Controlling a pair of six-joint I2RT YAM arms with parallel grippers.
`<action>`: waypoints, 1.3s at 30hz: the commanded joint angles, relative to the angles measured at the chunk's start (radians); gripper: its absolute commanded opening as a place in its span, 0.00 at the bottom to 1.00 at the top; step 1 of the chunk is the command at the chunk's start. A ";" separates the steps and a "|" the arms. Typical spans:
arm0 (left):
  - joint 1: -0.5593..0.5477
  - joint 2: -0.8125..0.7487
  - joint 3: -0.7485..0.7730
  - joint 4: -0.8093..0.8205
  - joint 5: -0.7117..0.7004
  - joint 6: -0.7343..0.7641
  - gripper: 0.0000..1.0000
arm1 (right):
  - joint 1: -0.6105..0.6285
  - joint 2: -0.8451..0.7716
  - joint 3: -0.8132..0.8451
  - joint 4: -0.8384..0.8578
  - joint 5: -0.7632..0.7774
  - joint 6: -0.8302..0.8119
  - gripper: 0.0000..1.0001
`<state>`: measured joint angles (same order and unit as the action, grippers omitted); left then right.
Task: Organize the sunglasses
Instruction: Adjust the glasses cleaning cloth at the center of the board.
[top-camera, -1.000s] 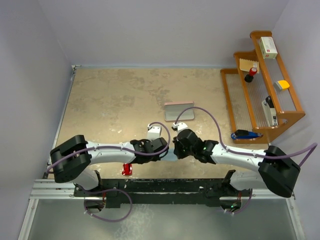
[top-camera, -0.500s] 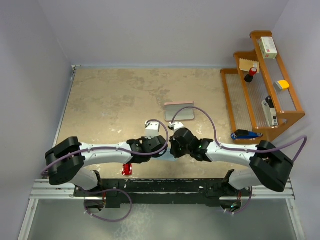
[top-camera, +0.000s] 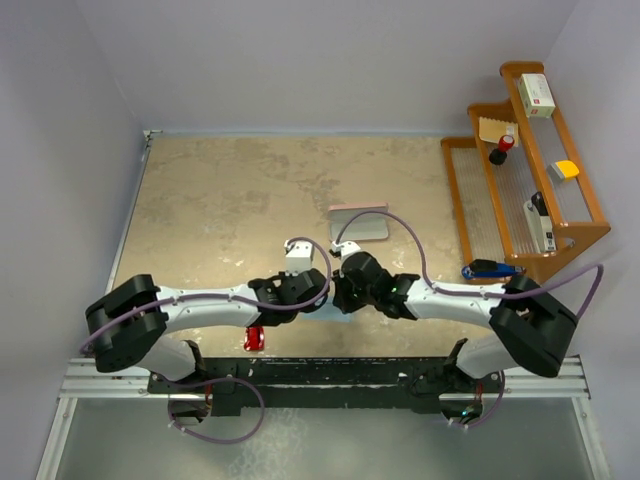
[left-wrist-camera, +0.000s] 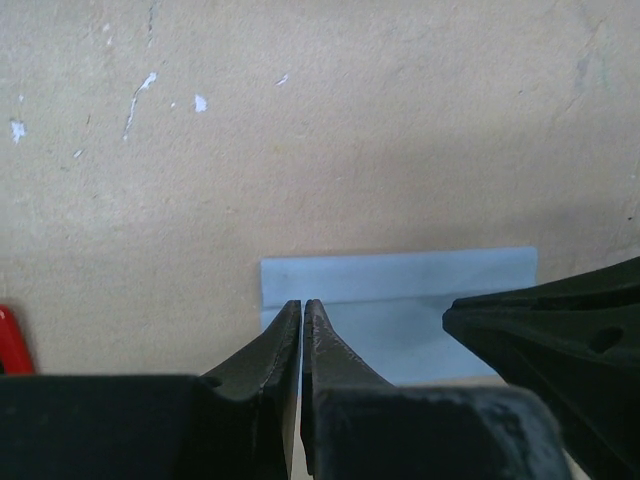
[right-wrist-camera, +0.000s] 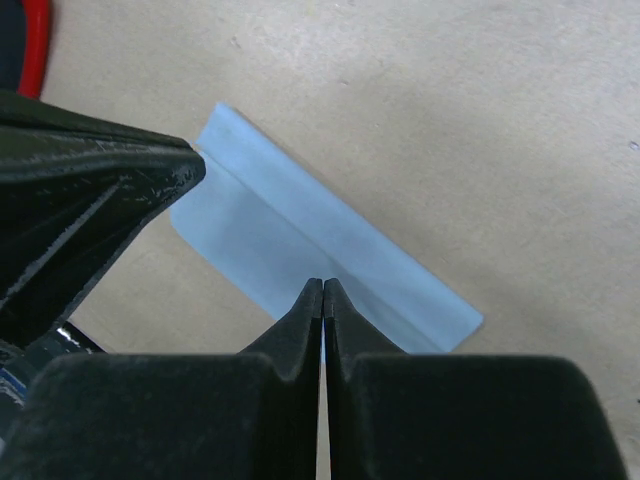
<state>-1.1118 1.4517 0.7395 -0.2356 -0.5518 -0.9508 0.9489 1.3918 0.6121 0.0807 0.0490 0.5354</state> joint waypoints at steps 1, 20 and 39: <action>0.002 -0.087 -0.069 0.055 0.000 -0.012 0.00 | 0.004 0.043 0.071 0.068 -0.043 -0.002 0.00; -0.020 -0.196 -0.152 0.044 -0.010 -0.040 0.00 | 0.004 0.211 0.196 0.110 -0.088 -0.046 0.00; -0.032 -0.166 -0.155 0.108 0.040 0.001 0.00 | 0.004 0.275 0.192 0.126 -0.106 -0.034 0.00</action>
<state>-1.1343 1.2766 0.5907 -0.1905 -0.5301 -0.9756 0.9489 1.6623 0.7818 0.1856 -0.0483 0.5041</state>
